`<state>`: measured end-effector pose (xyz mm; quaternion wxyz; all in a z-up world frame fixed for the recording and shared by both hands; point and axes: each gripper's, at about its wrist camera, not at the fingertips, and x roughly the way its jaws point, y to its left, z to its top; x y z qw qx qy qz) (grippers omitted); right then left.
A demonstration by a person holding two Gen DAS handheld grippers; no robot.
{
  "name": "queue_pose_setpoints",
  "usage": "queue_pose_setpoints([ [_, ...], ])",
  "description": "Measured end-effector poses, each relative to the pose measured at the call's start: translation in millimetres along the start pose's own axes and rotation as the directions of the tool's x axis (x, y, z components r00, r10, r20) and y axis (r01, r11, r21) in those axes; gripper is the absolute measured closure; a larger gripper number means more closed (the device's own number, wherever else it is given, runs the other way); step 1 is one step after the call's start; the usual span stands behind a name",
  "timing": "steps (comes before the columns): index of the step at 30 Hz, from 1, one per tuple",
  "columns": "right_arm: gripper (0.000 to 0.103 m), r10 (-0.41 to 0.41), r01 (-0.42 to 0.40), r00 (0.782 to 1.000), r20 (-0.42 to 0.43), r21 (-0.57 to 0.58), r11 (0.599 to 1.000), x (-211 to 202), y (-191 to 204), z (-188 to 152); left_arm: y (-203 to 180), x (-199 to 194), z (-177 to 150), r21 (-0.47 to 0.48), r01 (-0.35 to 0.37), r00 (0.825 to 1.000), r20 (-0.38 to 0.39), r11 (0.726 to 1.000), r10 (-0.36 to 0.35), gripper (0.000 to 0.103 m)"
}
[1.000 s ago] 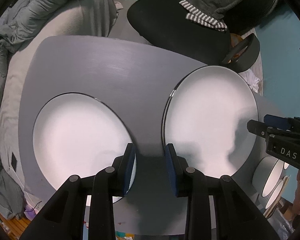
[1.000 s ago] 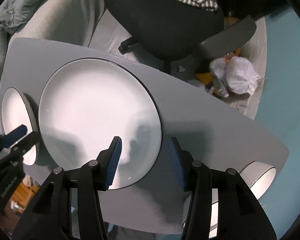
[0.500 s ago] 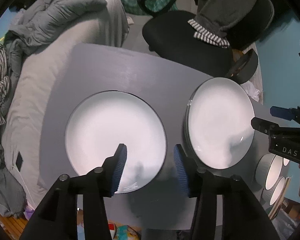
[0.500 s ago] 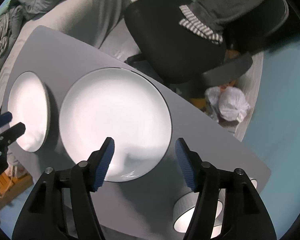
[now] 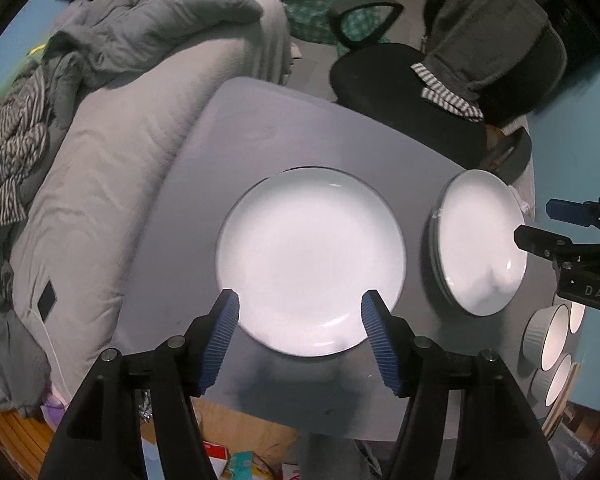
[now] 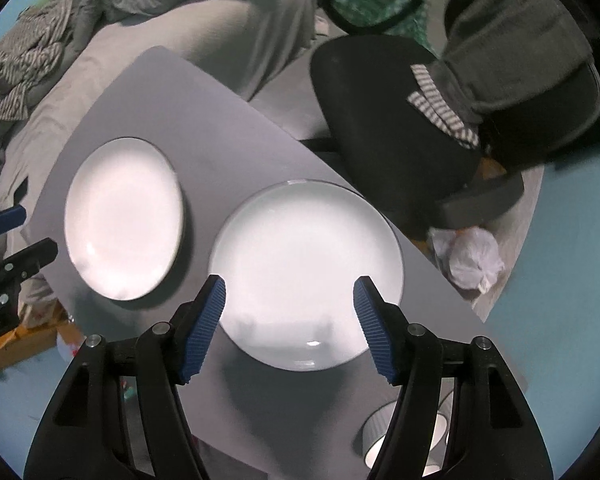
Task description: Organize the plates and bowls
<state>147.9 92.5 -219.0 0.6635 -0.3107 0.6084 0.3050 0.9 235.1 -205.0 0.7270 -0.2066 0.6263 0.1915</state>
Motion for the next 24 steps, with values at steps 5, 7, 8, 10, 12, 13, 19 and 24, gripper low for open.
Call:
queue_pose_setpoints([
  [5, 0.037, 0.008, -0.008, 1.0, 0.001, -0.064, 0.998, 2, 28, 14, 30, 3, -7, -0.06, 0.0, 1.0, -0.007, 0.998, 0.0, 0.035],
  [7, 0.037, 0.021, -0.021, 1.0, 0.002, -0.093, 0.995, 6, 39, 20, 41, 7, -10, -0.088, -0.003, 1.0, -0.014, 0.996, 0.002, 0.035],
  [8, 0.037, 0.031, -0.03, 1.0, 0.004, -0.103, 0.994, 7, 42, 22, 45, 9, -11, -0.097, -0.007, 1.0, -0.016, 0.995, 0.006, 0.035],
  [10, 0.037, 0.045, -0.043, 0.999, 0.011, -0.128, 0.991, 13, 51, 28, 55, 15, -13, -0.12, -0.014, 1.0, -0.021, 0.993, 0.011, 0.035],
  [12, 0.037, 0.052, -0.05, 0.999, 0.009, -0.146, 0.988, 21, 57, 36, 63, 22, -15, -0.142, -0.011, 1.0, -0.027, 0.99, 0.008, 0.035],
  [13, 0.037, 0.069, -0.068, 0.998, 0.002, -0.154, 0.986, 28, 61, 41, 66, 24, -16, -0.151, -0.007, 1.0, -0.028, 0.989, 0.002, 0.035],
  [19, 0.037, 0.125, -0.126, 0.992, -0.015, -0.177, 0.976, 50, 73, 64, 81, 48, -18, -0.213, 0.023, 0.997, -0.063, 0.977, -0.037, 0.035],
  [24, 0.037, 0.177, -0.182, 0.983, -0.041, -0.178, 0.967, 71, 79, 77, 92, 71, -15, -0.266, 0.056, 0.993, -0.085, 0.962, -0.081, 0.035],
])
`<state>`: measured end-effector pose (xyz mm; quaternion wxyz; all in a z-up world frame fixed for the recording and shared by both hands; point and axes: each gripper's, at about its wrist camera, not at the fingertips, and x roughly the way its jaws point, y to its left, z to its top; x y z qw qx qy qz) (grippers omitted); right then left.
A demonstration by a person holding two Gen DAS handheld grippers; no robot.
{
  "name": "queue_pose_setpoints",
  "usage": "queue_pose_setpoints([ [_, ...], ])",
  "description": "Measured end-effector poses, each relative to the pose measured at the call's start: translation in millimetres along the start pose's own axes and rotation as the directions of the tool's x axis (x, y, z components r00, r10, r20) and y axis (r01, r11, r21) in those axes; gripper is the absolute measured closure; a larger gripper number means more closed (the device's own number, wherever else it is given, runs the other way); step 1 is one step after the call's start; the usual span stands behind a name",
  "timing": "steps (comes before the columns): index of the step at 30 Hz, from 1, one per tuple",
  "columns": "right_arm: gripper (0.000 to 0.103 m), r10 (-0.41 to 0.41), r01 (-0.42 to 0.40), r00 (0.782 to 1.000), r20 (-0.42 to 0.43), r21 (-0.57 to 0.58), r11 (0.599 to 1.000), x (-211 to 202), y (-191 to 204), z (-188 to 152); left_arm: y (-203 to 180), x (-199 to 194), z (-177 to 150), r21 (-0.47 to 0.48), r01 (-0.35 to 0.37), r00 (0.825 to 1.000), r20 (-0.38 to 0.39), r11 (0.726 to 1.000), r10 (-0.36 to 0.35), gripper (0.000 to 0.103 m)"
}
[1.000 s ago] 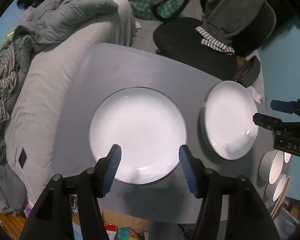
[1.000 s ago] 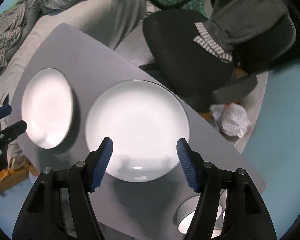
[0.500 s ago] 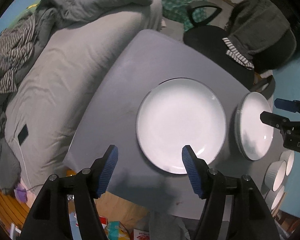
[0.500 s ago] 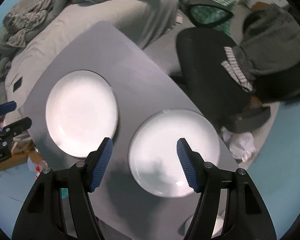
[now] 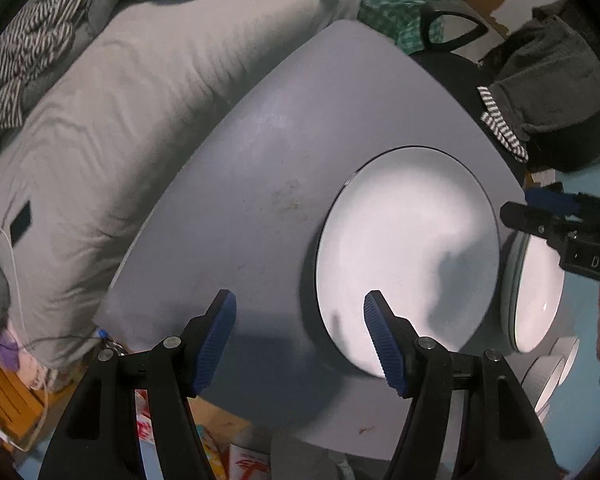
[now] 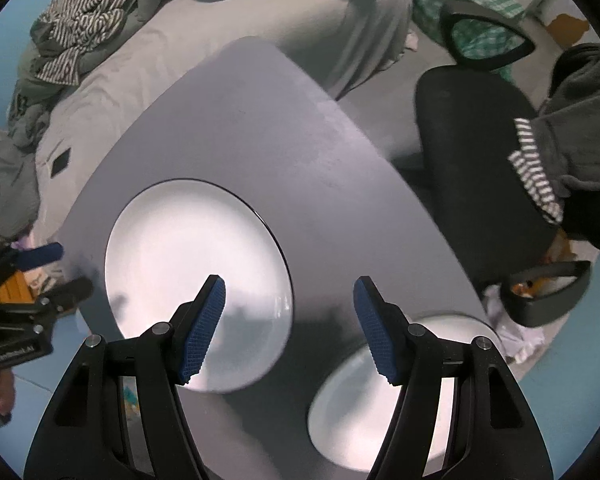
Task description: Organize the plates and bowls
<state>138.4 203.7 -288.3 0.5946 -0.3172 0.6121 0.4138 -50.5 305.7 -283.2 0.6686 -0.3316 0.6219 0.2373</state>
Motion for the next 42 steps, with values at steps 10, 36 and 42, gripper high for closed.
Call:
queue_pose_setpoints([
  [10, 0.037, 0.099, -0.094, 0.993, -0.07, 0.074, 0.993, 34, -8, 4, 5, 31, 2, -0.045, 0.04, 0.997, -0.063, 0.998, -0.043, 0.035],
  [36, 0.087, 0.171, -0.159, 0.981, -0.086, 0.135, 0.978, 51, -14, -9, 20, 33, -5, -0.08, 0.114, 0.987, -0.104, 0.99, -0.122, 0.085],
  [42, 0.088, 0.163, -0.15, 0.983, -0.081, 0.149, 0.977, 50, -14, -12, 25, 32, -6, -0.075, 0.1, 0.99, -0.096, 0.992, -0.107, 0.085],
])
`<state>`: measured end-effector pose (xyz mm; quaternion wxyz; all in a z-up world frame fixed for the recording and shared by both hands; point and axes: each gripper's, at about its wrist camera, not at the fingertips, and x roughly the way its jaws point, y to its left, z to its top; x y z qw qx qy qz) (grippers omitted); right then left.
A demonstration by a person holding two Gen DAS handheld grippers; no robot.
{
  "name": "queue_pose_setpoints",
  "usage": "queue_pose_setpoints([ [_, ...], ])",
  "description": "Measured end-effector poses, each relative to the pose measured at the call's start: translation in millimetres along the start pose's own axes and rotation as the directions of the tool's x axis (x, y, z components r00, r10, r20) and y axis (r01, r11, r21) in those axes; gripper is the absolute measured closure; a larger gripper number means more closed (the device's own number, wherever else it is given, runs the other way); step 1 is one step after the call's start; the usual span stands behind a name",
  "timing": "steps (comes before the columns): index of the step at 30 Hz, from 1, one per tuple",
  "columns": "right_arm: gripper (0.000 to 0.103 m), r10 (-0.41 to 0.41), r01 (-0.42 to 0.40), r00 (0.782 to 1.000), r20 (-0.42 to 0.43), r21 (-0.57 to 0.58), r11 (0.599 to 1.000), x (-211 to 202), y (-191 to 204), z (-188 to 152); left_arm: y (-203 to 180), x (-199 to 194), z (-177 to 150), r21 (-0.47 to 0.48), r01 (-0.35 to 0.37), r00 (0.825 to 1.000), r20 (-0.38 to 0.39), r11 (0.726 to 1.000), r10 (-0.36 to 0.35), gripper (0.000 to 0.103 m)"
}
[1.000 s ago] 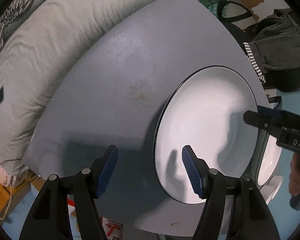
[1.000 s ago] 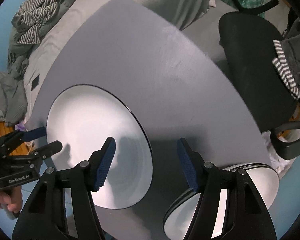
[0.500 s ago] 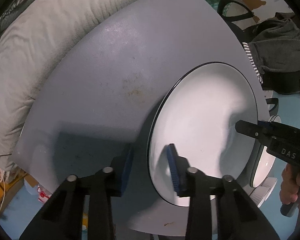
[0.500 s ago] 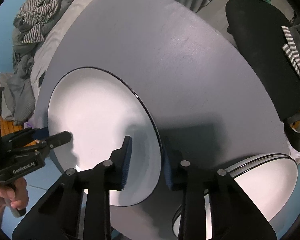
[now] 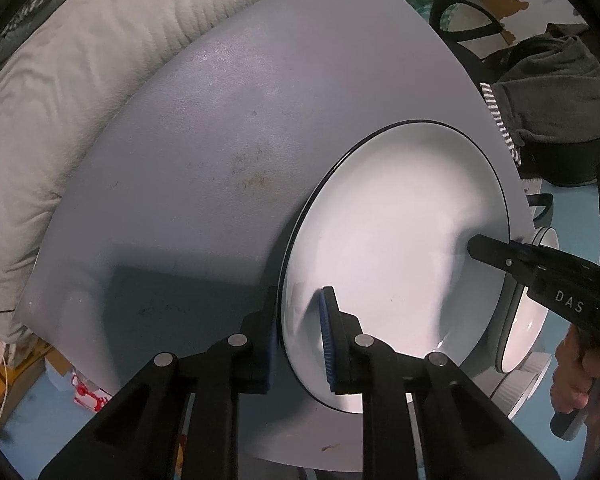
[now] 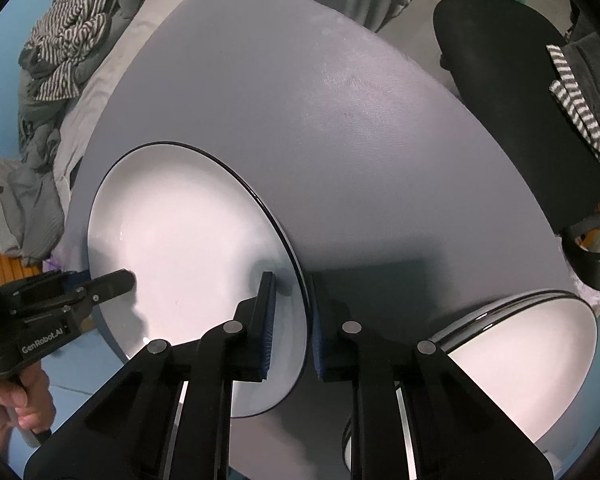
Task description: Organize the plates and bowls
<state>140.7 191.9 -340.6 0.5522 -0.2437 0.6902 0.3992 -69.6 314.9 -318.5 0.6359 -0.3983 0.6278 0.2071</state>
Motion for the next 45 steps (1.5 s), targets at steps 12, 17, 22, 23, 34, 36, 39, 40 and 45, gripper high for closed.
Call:
queue_pose_setpoints([
  [12, 0.089, -0.001, 0.001, 1.0, 0.001, 0.005, 1.0, -9, 1, -6, -25, 2, 0, 0.006, -0.008, 1.0, 0.005, 1.0, 0.008, 0.084],
  [17, 0.089, 0.004, -0.004, 1.0, -0.009, 0.024, 1.0, -16, 1, -8, -34, -4, -1, 0.033, -0.024, 1.0, -0.001, 0.999, 0.024, 0.084],
  [22, 0.089, 0.015, -0.014, 1.0, -0.017, 0.05, 0.999, -25, -3, -13, -45, -10, -3, 0.063, -0.025, 1.0, -0.003, 0.998, 0.026, 0.084],
  [23, 0.089, 0.014, -0.013, 1.0, -0.016, 0.053, 0.999, -28, -3, -15, -49, -10, -4, 0.066, -0.025, 1.0, -0.006, 0.997, 0.025, 0.084],
  [34, 0.089, 0.006, -0.007, 1.0, 0.006, 0.072, 0.997, -55, -24, -39, -80, -17, -19, 0.151, 0.023, 0.999, -0.035, 0.988, -0.018, 0.084],
  [36, 0.089, 0.01, -0.011, 1.0, 0.009, 0.083, 0.996, -58, -30, -45, -88, -17, -22, 0.165, 0.022, 0.999, -0.028, 0.986, -0.017, 0.084],
  [39, 0.089, 0.017, -0.018, 1.0, 0.014, 0.102, 0.995, -62, -40, -54, -99, -17, -22, 0.187, 0.023, 0.999, -0.032, 0.982, -0.018, 0.084],
  [40, 0.089, 0.018, -0.019, 1.0, 0.016, 0.108, 0.994, -63, -43, -56, -104, -17, -21, 0.195, 0.025, 0.999, -0.032, 0.981, -0.019, 0.084],
  [45, 0.089, 0.025, -0.029, 0.999, 0.035, 0.141, 0.99, -74, -65, -69, -131, -16, -21, 0.233, 0.016, 1.0, -0.024, 0.972, -0.01, 0.084],
])
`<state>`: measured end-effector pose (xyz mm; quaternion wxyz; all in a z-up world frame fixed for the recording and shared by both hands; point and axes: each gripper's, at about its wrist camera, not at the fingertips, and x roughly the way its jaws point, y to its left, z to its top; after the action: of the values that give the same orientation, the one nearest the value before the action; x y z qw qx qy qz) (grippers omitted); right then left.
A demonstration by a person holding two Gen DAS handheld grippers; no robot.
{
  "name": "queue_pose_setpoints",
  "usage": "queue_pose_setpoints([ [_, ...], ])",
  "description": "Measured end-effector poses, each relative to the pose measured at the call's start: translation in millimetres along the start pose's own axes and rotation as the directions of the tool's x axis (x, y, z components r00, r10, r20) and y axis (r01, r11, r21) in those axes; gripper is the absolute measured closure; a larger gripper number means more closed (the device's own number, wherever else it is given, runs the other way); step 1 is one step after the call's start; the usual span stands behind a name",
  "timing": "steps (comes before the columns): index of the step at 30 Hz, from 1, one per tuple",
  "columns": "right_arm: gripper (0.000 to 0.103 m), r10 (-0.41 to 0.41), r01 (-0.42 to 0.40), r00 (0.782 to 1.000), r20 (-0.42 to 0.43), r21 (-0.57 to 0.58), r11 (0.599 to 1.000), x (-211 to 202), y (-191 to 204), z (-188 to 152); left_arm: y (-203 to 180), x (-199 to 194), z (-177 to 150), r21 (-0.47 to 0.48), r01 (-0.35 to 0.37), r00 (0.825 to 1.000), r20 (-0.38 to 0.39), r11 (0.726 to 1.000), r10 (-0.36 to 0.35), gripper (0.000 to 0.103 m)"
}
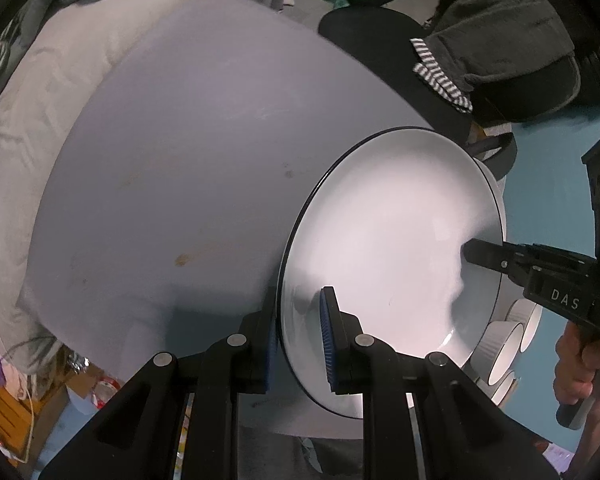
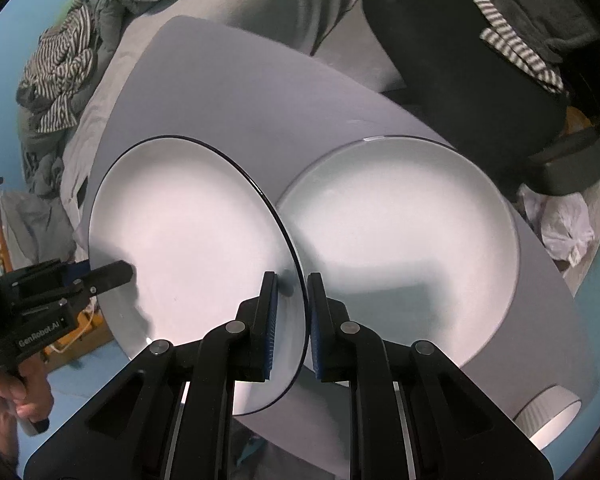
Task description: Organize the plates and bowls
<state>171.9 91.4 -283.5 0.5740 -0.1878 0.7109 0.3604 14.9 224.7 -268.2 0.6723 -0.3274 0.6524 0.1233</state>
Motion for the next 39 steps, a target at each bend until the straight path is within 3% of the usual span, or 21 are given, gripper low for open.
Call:
queue_pose_setpoints([
  [13, 0.089, 0.001, -0.006, 0.999, 0.04, 0.125, 0.992, -23, -69, -21, -74, 26, 17, 0.101, -0.018, 0.999, -0.038, 0.995, 0.022, 0.084],
  [20, 0.089, 0.011, -0.017, 0.999, 0.033, 0.189, 0.982, -19, -100, -27, -94, 43, 23, 0.137, -0.048, 0.996, -0.071, 0.989, 0.058, 0.084],
  [39, 0.088, 0.018, -0.021, 1.0, 0.019, 0.225, 0.974, -16, -121, -21, -121, 56, 38, 0.184, -0.107, 0.989, -0.08, 0.977, 0.124, 0.084],
])
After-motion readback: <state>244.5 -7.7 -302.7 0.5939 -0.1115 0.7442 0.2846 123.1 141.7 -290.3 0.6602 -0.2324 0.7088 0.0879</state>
